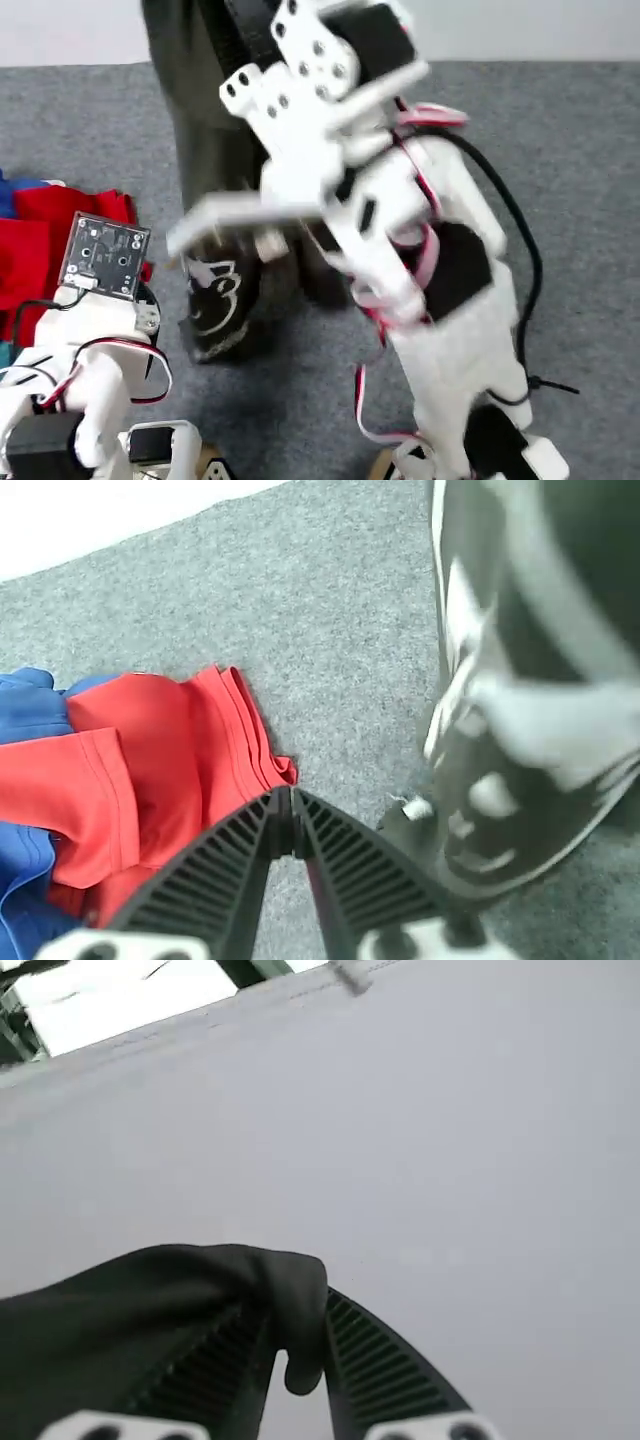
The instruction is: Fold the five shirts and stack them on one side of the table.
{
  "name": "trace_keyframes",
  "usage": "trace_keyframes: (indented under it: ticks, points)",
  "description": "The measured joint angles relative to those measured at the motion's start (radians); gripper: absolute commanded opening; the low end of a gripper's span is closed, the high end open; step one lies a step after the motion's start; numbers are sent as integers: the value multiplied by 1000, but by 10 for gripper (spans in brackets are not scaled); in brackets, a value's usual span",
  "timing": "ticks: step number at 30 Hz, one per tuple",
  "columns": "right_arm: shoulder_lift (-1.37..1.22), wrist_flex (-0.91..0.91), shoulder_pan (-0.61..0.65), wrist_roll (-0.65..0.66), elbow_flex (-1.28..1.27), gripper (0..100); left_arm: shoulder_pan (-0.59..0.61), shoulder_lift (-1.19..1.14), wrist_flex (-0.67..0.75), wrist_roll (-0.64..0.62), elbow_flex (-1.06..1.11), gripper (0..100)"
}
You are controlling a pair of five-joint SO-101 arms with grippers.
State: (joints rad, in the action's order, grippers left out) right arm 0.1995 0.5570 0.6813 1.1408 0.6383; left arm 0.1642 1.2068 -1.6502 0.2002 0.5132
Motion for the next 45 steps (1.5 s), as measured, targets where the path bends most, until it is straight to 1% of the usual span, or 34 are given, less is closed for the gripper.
trace_keyframes:
  ticks: [4, 8, 12, 16, 19, 23, 26, 28, 34, 36, 38, 41, 43, 45]
  points:
    - [-74, 81, -132, -17, -163, 9, 0, 2, 0, 0, 0, 6]
    - [-115, 227, -256, -109, -307, 9, 0, 2, 0, 0, 0, 6]
    - [-152, 399, -344, -192, -431, 9, 0, 2, 0, 0, 0, 6]
    - [-175, 532, -433, -311, -494, 9, -3, 2, 0, 0, 43, 6]
    - [-192, 623, -485, -390, -497, 9, -66, 2, 0, 0, 92, 6]
    - [-204, 692, -529, -483, -497, 9, -218, -37, 17, 0, 110, 6]
    - [-204, 721, -557, -532, -497, 9, -269, -164, 40, 0, 95, 6]
    - [-204, 741, -560, -548, -497, 9, -305, -278, 44, 0, 48, 7]
    - [-204, 770, -557, -557, -497, 9, -465, -647, 31, 0, -199, 10]
    - [-204, 772, -559, -557, -497, 9, -511, -766, 11, 0, -273, 39]
    - [-204, 773, -559, -557, -497, 9, -543, -878, -12, -9, -341, 91]
    - [-204, 775, -559, -557, -497, 9, -565, -1026, -44, -87, -433, 167]
    - [-204, 775, -559, -557, -497, 9, -565, -1114, -64, -146, -489, 186]
    - [-204, 786, -559, -557, -497, 9, -565, -1178, -68, -172, -525, 186]
